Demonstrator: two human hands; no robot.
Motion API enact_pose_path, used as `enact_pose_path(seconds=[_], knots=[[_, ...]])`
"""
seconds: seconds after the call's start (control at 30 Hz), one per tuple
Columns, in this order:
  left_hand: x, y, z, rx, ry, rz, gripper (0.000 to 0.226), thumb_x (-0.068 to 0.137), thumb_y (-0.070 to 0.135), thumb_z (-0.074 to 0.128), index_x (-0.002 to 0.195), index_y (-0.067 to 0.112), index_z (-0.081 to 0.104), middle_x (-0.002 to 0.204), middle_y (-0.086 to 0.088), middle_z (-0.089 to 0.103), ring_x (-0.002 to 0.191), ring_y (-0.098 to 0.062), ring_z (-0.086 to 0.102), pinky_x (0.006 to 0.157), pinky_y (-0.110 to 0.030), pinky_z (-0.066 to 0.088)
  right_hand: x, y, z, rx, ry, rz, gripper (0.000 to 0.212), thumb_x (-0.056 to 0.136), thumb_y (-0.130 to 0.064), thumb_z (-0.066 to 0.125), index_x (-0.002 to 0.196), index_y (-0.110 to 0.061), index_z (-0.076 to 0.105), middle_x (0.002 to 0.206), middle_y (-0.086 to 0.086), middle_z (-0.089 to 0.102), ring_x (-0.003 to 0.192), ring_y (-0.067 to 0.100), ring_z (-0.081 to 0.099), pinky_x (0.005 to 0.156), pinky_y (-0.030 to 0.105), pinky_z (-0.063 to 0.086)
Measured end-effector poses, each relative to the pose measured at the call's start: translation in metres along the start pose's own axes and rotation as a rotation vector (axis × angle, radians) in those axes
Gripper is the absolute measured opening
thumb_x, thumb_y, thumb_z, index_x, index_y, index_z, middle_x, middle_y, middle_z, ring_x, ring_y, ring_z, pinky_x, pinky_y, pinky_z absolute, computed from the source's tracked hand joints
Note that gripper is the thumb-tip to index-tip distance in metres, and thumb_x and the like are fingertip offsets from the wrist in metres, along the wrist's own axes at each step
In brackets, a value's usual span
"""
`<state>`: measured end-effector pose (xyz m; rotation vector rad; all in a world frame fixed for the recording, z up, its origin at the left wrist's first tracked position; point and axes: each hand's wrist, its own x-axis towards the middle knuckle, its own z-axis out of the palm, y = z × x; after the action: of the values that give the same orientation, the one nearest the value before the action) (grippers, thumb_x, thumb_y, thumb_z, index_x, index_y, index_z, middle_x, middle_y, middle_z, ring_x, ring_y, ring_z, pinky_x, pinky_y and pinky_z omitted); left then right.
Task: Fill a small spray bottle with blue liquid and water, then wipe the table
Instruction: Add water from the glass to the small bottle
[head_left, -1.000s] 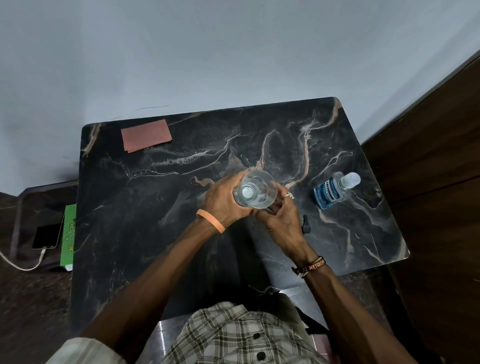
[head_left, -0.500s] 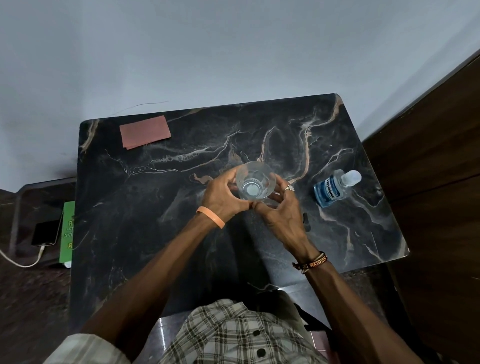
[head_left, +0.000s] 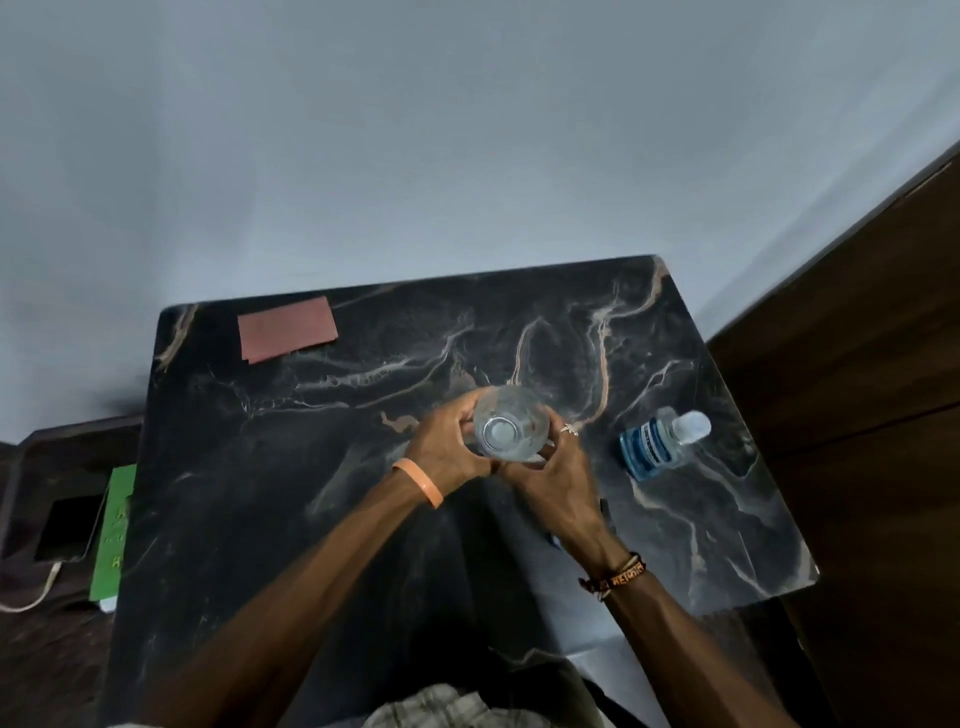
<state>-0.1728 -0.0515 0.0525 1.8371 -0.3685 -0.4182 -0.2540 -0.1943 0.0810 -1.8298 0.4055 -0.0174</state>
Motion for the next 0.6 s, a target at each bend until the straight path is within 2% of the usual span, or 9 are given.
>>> enact_pose_path(seconds=[0.1,0.17,0.23,0.27,0.33,0.4,0.5,0.6], knots=[[0.017,0.005,-0.004,0.009,0.016,-0.002,0.087,0.044,0.023,0.098,0.122,0.025,0.06,0.117,0.004,0.066,0.106,-0.01,0.066,0.088,-0.033,0.057,0.018,-0.012,-0.005,-0.046,-0.03,-0.038,0.07,0.064,-0.027,0.091,0.114,-0.059,0.053,0.109,-0.024,0.068,0.099,-0.006,0.065,0.079,0.014,0.055],[0.033,0.01,-0.009,0.027,0.046,0.022,0.085,0.038,0.035,0.098,0.115,0.034,0.061,0.117,0.004,0.06,0.106,-0.012,0.065,0.087,-0.034,0.058,0.038,-0.021,-0.008,-0.08,-0.051,-0.067,0.068,0.062,-0.03,0.091,0.104,-0.067,0.053,0.106,-0.03,0.067,0.095,-0.007,0.066,0.072,0.007,0.051],[0.051,0.014,-0.016,0.066,0.09,0.025,0.075,0.036,0.041,0.094,0.102,0.05,0.059,0.107,0.014,0.06,0.1,-0.01,0.065,0.083,-0.033,0.059,0.06,-0.025,-0.01,-0.098,-0.077,-0.078,0.063,0.06,-0.032,0.09,0.103,-0.063,0.056,0.102,-0.029,0.068,0.092,-0.007,0.066,0.07,0.007,0.051],[0.06,0.015,-0.018,0.079,0.109,0.017,0.07,0.037,0.038,0.093,0.096,0.053,0.057,0.103,0.017,0.06,0.097,-0.01,0.065,0.083,-0.034,0.059,0.072,-0.027,-0.01,-0.106,-0.087,-0.067,0.061,0.059,-0.033,0.09,0.104,-0.058,0.057,0.101,-0.025,0.069,0.092,-0.006,0.066,0.07,0.01,0.053],[0.081,0.015,-0.023,0.098,0.134,-0.019,0.068,0.041,0.03,0.096,0.091,0.049,0.055,0.1,0.014,0.061,0.095,-0.013,0.065,0.08,-0.035,0.06,0.098,-0.029,-0.011,-0.127,-0.102,-0.022,0.066,0.057,-0.033,0.092,0.111,-0.045,0.055,0.102,-0.016,0.067,0.092,-0.001,0.066,0.072,0.015,0.055],[0.101,0.016,-0.026,0.113,0.152,-0.054,0.071,0.041,0.03,0.098,0.097,0.042,0.056,0.099,0.012,0.061,0.092,-0.013,0.065,0.075,-0.027,0.059,0.123,-0.031,-0.011,-0.149,-0.107,-0.009,0.065,0.057,-0.027,0.093,0.108,-0.039,0.055,0.102,-0.013,0.066,0.089,-0.002,0.066,0.067,0.012,0.054],[0.135,0.017,-0.03,0.143,0.144,-0.081,0.077,0.042,0.027,0.098,0.106,0.033,0.057,0.098,0.013,0.058,0.091,-0.012,0.062,0.075,-0.027,0.057,0.158,-0.037,-0.012,-0.196,-0.106,-0.009,0.056,0.059,-0.023,0.092,0.093,-0.044,0.052,0.092,-0.017,0.064,0.079,-0.009,0.064,0.058,0.005,0.048],[0.165,0.016,-0.032,0.118,0.14,-0.104,0.072,0.041,0.024,0.097,0.096,0.043,0.053,0.093,0.024,0.055,0.087,-0.004,0.06,0.071,-0.023,0.054,0.191,-0.039,-0.014,-0.183,-0.116,-0.007,0.053,0.06,-0.018,0.09,0.087,-0.05,0.059,0.084,-0.018,0.069,0.078,-0.001,0.068,0.059,0.01,0.051]])
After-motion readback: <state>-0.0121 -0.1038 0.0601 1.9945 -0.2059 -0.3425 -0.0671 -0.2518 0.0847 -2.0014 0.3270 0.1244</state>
